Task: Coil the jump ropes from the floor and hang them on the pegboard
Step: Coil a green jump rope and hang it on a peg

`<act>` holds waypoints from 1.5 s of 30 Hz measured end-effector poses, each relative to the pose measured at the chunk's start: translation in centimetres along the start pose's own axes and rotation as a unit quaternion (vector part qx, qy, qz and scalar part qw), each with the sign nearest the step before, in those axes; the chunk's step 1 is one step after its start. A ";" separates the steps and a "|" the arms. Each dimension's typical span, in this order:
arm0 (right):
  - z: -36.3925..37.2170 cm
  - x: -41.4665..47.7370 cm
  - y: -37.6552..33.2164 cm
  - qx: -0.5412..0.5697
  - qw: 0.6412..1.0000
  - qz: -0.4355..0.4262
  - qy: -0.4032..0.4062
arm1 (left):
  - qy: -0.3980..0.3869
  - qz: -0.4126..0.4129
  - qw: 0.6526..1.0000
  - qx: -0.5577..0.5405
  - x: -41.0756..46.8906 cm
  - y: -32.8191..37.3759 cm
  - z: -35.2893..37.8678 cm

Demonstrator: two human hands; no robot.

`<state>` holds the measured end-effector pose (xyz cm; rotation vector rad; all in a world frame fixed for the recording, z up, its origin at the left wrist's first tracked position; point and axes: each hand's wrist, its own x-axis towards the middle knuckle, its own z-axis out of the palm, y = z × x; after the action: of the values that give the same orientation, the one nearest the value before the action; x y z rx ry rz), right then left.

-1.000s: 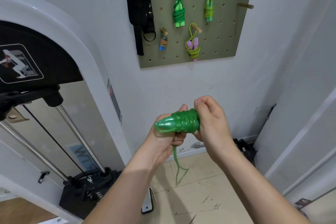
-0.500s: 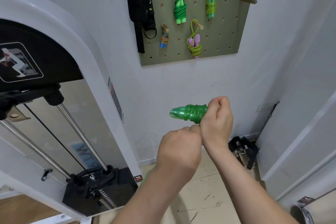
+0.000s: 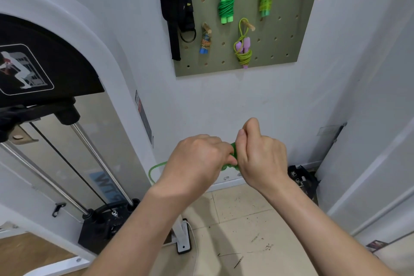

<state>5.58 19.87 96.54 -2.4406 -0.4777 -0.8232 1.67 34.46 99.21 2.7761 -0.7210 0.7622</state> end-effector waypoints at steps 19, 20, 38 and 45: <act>-2.1 1.1 -1.3 0.581 0.756 0.290 -0.085 | 0.021 -0.363 0.746 -0.557 -2.1 0.6 1.5; -2.0 1.1 -1.4 0.582 0.749 0.308 -0.072 | 0.026 -0.374 0.751 -0.544 -2.4 1.0 2.0; 0.8 -0.4 0.5 0.103 0.990 0.061 0.077 | -0.037 -0.040 0.996 0.069 -2.0 1.0 0.7; -0.6 -0.1 1.2 0.061 0.997 -0.038 0.040 | -0.069 -0.086 0.993 -0.037 -1.4 -0.8 -1.5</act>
<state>5.80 18.55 96.43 -2.2800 -0.5760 -0.8926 0.39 36.19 99.79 2.7970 -0.5121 0.5060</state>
